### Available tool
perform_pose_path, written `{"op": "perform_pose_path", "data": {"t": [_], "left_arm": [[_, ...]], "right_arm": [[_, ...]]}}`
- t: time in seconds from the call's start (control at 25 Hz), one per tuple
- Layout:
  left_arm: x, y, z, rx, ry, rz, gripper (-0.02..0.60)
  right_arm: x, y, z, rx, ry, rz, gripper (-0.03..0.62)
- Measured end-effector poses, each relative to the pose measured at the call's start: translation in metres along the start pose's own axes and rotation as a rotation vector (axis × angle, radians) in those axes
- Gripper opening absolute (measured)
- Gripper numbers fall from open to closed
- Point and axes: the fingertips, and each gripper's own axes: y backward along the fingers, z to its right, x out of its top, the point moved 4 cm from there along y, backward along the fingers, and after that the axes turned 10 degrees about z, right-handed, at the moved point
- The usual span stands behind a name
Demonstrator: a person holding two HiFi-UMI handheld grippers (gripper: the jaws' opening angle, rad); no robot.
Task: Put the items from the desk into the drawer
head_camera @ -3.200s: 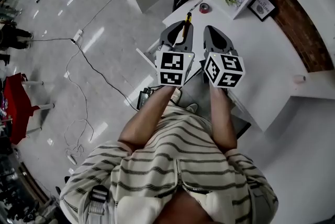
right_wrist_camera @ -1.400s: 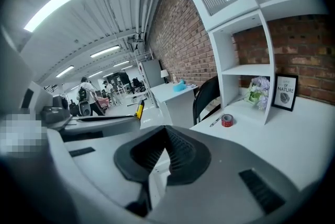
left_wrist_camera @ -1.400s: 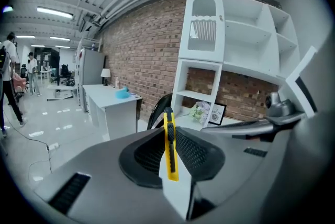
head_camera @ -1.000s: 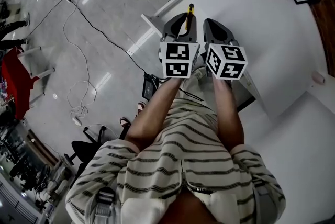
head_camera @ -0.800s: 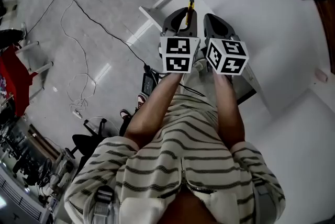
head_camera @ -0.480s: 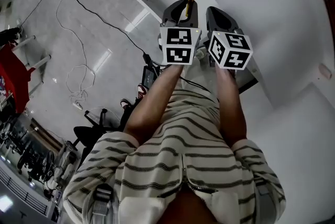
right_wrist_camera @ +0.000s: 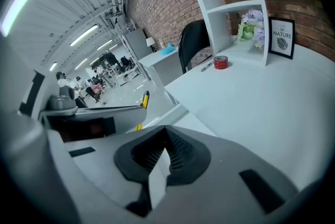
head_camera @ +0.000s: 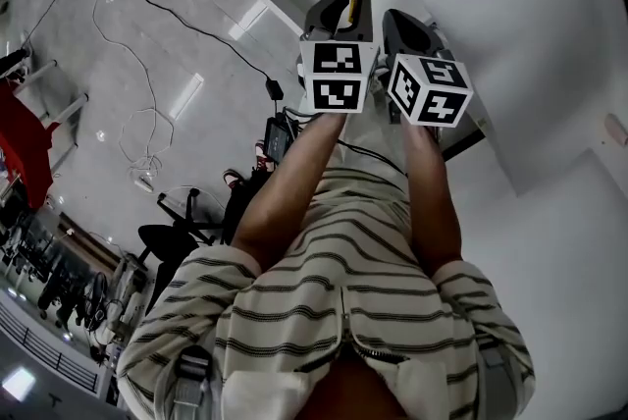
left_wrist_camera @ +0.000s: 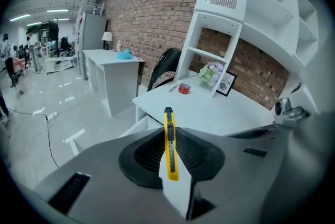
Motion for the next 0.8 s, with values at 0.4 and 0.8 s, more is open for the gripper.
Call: {"op": "perform_pose_path", "data": {"t": [0.4,0.8], "left_arm": [[-0.037,-0.017,-0.007,0.010,0.015,-0.067,0.066],[-0.079,-0.036,-0.010,0.015,0.057,-0.144,0.066]], "right_arm": [[-0.040,-0.008,0.014,-0.024,-0.030,-0.070,0.011],[-0.074,-0.016,0.026,-0.053,-0.046,-0.123,0.011]]}}
